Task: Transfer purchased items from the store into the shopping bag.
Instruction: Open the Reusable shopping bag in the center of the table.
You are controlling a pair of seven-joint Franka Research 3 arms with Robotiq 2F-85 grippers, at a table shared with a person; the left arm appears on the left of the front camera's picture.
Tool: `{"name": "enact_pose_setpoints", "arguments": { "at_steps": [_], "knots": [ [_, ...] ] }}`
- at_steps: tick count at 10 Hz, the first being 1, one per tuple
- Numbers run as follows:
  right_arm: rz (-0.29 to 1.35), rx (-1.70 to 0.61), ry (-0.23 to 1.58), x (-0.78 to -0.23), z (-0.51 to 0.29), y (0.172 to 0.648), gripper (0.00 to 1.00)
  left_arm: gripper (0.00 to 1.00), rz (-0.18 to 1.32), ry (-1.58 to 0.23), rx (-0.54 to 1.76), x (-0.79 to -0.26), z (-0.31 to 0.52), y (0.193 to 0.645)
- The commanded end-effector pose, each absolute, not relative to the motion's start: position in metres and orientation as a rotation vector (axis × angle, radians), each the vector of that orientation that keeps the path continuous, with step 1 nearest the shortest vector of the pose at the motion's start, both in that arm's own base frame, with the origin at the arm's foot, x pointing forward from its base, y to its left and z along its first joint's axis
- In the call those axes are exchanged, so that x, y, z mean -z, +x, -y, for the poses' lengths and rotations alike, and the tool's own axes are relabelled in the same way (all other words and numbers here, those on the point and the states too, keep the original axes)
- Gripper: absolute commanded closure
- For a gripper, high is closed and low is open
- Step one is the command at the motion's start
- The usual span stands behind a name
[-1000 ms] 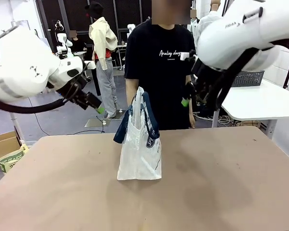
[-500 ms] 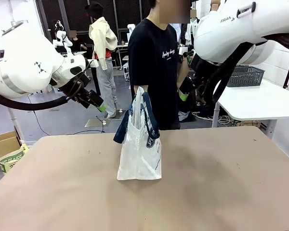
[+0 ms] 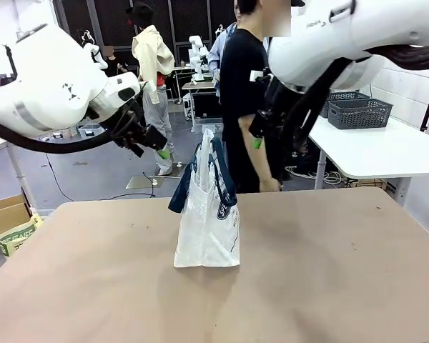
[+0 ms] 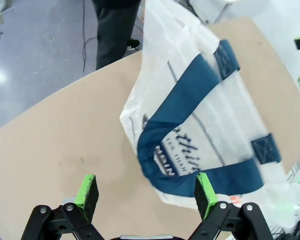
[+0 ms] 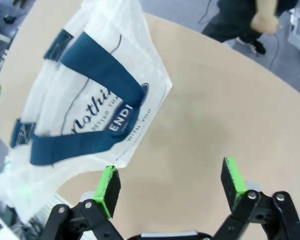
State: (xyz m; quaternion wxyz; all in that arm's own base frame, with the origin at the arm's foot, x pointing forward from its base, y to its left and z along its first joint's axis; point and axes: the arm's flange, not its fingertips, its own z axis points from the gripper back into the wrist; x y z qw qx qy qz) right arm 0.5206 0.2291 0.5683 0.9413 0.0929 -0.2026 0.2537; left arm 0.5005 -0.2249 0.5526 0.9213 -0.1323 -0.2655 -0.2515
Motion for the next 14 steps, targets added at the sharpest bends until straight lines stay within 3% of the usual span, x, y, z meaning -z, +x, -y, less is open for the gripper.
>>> {"name": "enact_pose_setpoints", "arguments": {
  "at_steps": [1, 7, 9, 14],
  "knots": [
    [0.353, -0.441, 0.150, -0.585, -0.263, 0.550, 0.00, 0.00, 0.514, -0.321, 0.494, -0.564, 0.239, 0.516],
    [0.378, -0.422, 0.225, -0.588, -0.298, 0.577, 0.00, 0.00, 0.512, -0.404, 0.491, -0.572, 0.274, 0.525],
    [0.344, -0.406, 0.225, -0.590, -0.295, 0.572, 0.00, 0.00, 0.520, -0.350, 0.506, -0.569, 0.271, 0.520],
    [0.244, -0.302, 0.332, -0.574, -0.316, 0.582, 0.00, 0.00, 0.455, -0.410, 0.568, -0.567, 0.292, 0.505]
  ]
}}
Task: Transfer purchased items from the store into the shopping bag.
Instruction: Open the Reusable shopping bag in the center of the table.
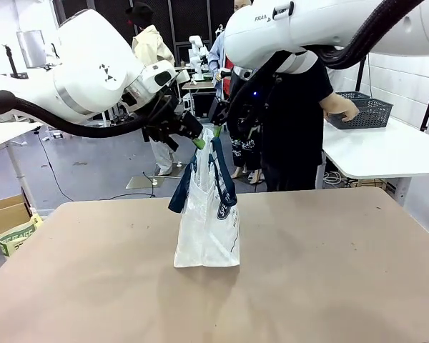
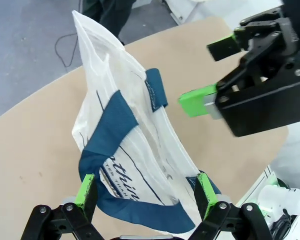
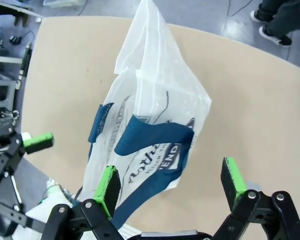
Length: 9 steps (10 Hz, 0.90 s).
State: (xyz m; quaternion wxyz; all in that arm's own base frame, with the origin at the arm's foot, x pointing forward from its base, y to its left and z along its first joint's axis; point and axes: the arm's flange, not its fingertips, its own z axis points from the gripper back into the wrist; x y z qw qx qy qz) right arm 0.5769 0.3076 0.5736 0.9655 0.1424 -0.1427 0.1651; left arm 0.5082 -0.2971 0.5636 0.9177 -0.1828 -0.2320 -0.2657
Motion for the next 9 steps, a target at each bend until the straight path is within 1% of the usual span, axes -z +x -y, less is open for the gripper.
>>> {"name": "enact_pose_setpoints", "arguments": {
  "at_steps": [1, 4, 9],
  "knots": [
    [0.230, -0.301, 0.365, -0.570, -0.321, 0.581, 0.00, 0.00, 0.436, -0.418, 0.578, -0.566, 0.293, 0.502],
    [0.224, -0.291, 0.381, -0.563, -0.326, 0.584, 0.00, 0.00, 0.398, -0.414, 0.607, -0.556, 0.293, 0.497],
    [0.128, -0.316, 0.402, -0.549, -0.333, 0.573, 0.00, 0.00, 0.362, -0.375, 0.561, -0.541, 0.286, 0.495]
  ]
}}
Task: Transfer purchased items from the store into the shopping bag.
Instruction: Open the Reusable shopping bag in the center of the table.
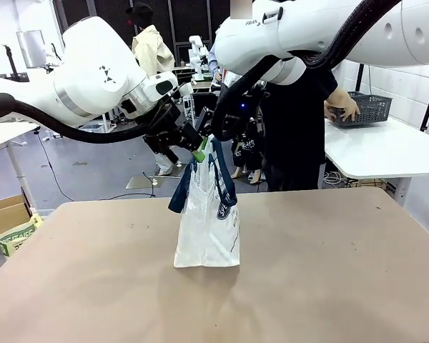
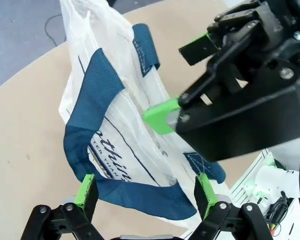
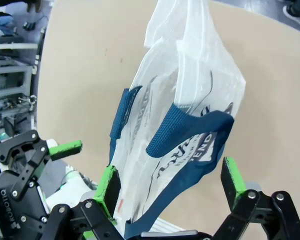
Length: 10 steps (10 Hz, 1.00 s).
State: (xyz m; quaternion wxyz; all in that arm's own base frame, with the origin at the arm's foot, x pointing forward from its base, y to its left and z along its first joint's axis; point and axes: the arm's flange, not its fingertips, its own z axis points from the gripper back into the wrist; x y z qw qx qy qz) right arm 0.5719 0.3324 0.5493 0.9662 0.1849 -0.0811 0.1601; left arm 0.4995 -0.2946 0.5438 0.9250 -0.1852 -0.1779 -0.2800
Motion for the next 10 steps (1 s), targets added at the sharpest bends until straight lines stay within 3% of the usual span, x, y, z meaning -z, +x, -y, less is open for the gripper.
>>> {"name": "enact_pose_setpoints", "arguments": {
  "at_steps": [1, 10],
  "knots": [
    [0.110, -0.316, 0.399, -0.545, -0.333, 0.572, 0.00, 0.00, 0.354, -0.383, 0.548, -0.537, 0.285, 0.495],
    [0.075, -0.328, 0.356, -0.532, -0.330, 0.568, 0.00, 0.00, 0.328, -0.374, 0.534, -0.526, 0.286, 0.500]
  ]
}}
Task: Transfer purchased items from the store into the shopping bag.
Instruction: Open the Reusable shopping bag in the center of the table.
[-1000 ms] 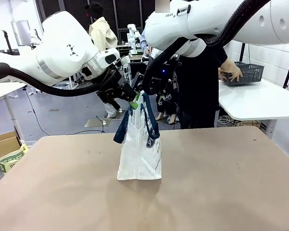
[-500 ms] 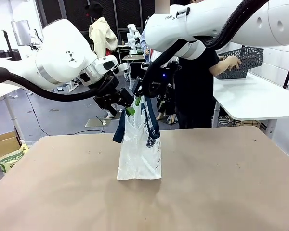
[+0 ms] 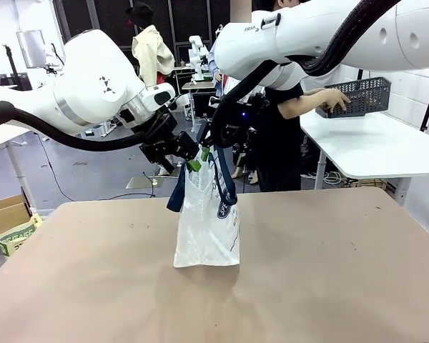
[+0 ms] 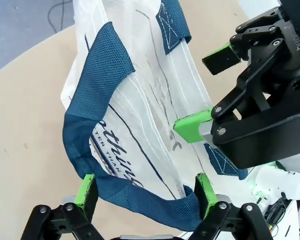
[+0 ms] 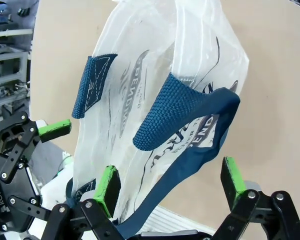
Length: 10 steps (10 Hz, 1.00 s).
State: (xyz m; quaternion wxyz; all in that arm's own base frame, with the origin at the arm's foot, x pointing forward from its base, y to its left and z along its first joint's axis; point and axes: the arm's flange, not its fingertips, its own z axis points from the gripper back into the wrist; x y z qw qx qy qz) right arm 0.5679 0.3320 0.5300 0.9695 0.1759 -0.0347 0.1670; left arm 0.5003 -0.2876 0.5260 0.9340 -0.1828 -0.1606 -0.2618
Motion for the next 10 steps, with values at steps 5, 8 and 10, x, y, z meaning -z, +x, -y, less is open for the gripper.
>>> {"name": "enact_pose_setpoints", "arguments": {
  "at_steps": [5, 8, 10],
  "knots": [
    [0.015, -0.331, 0.393, -0.528, -0.331, 0.567, 0.96, 0.95, 0.335, -0.385, 0.509, -0.528, 0.283, 0.498],
    [0.005, -0.336, 0.372, -0.530, -0.321, 0.562, 1.00, 1.00, 0.332, -0.378, 0.509, -0.532, 0.278, 0.496],
    [0.019, -0.372, 0.322, -0.534, -0.301, 0.554, 1.00, 1.00, 0.324, -0.348, 0.535, -0.535, 0.272, 0.491]
  ]
}}
